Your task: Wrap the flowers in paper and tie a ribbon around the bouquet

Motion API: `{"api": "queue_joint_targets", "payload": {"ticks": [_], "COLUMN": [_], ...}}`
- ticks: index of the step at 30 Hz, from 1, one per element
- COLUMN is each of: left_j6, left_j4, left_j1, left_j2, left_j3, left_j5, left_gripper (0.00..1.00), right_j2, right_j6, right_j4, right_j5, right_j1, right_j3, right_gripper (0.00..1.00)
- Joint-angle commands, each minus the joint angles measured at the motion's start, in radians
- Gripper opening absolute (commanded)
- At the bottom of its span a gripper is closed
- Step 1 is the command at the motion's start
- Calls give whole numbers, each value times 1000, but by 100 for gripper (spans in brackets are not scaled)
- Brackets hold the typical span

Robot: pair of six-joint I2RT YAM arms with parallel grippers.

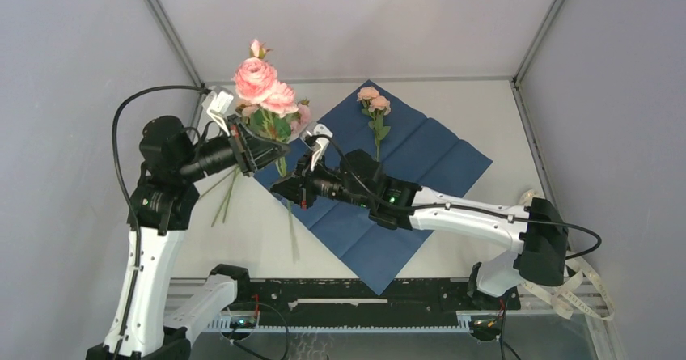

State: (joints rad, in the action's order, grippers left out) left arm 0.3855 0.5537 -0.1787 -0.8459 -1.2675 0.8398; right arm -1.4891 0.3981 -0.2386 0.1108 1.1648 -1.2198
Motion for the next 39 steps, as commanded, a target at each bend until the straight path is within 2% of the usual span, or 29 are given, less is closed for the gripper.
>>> {"api": "queue_joint_targets", "payload": {"ticks": [1, 3, 4, 6, 9, 13, 18, 21, 24, 25, 27, 28, 31, 35, 39], "left_j6": [-3, -94, -152, -276, -478, -672, -831, -895, -952, -959, -953, -943, -891, -835, -801], "left_j4": [-45, 44, 100, 212, 364, 379, 309, 310, 306, 303, 297, 298, 305, 327, 319], "left_j1": [-6, -5, -6, -4, -2, 28, 106, 170, 218, 229, 243, 246, 249, 252, 265], "left_j2": [-5, -12, -20, -42, -90, -137, -255, -374, -516, -568, -668, -739, -878, -1006, -1072], "left_j3": [3, -25, -49, -81, -100, -24, 65, 53, 29, 16, -34, -61, -155, -287, -375], "left_j5": [-6, -110, -170, -291, -465, -669, -818, -827, -895, -906, -913, -919, -926, -921, -925], "left_gripper": [18, 55, 67, 83, 96, 100, 100, 92, 76, 73, 68, 65, 57, 47, 41], "right_j2": [44, 78, 98, 114, 125, 101, -22, -150, -299, -349, -426, -450, -471, -406, -320], "right_j6": [57, 70, 71, 83, 97, 77, 53, 11, -38, -44, -53, -54, -64, -65, -49], "right_j4": [93, 244, 333, 492, 662, 731, 696, 716, 788, 823, 870, 880, 909, 906, 858], "right_j5": [-121, -210, -238, -261, -253, -195, -122, -122, -122, -124, -130, -136, -202, -230, -189], "right_j1": [-26, -46, -63, -130, -238, -411, -585, -627, -638, -639, -646, -652, -652, -638, -624], "right_j3": [-46, -42, -41, -41, -18, 0, -20, -83, -186, -227, -287, -304, -339, -331, -270], "right_gripper": [0, 0, 0, 0, 0, 0, 0, 0, 11, 17, 37, 42, 48, 49, 50]}}
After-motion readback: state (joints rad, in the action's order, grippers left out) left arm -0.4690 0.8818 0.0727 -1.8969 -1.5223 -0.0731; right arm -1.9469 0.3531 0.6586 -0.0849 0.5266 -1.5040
